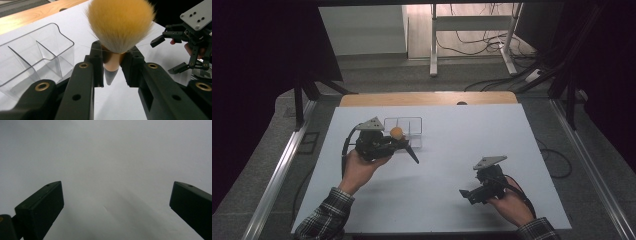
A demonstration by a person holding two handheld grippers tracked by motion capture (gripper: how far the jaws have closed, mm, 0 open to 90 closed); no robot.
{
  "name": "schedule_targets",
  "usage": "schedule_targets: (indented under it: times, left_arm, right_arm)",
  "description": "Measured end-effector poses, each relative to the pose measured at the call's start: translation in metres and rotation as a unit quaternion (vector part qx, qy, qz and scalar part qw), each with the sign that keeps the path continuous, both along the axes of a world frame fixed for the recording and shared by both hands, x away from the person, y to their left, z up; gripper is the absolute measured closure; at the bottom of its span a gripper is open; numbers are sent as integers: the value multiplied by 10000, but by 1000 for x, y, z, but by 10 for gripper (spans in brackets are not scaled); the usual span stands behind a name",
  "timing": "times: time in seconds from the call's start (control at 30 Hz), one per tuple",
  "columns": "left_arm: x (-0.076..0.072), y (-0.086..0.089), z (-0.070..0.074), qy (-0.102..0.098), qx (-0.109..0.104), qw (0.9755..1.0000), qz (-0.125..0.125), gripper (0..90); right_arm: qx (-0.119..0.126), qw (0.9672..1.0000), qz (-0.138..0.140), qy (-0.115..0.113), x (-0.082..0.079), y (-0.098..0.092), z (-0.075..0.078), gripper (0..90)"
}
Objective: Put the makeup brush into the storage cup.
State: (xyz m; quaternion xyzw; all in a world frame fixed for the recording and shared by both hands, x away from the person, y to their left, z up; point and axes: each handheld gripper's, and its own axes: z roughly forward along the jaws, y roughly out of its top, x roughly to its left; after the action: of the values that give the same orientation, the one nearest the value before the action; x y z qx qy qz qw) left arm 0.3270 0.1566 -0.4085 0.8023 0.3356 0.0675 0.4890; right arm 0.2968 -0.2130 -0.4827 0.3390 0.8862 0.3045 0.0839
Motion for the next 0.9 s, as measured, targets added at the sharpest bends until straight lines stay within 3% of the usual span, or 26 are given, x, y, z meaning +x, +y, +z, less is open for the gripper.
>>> schedule_targets:
  times: [0.9]
  left_arm:
    - [19, 6, 15, -167, 40, 9998, 142, 723]
  right_arm:
    - [38, 9985, -551, -17, -7, -37, 1, 0]
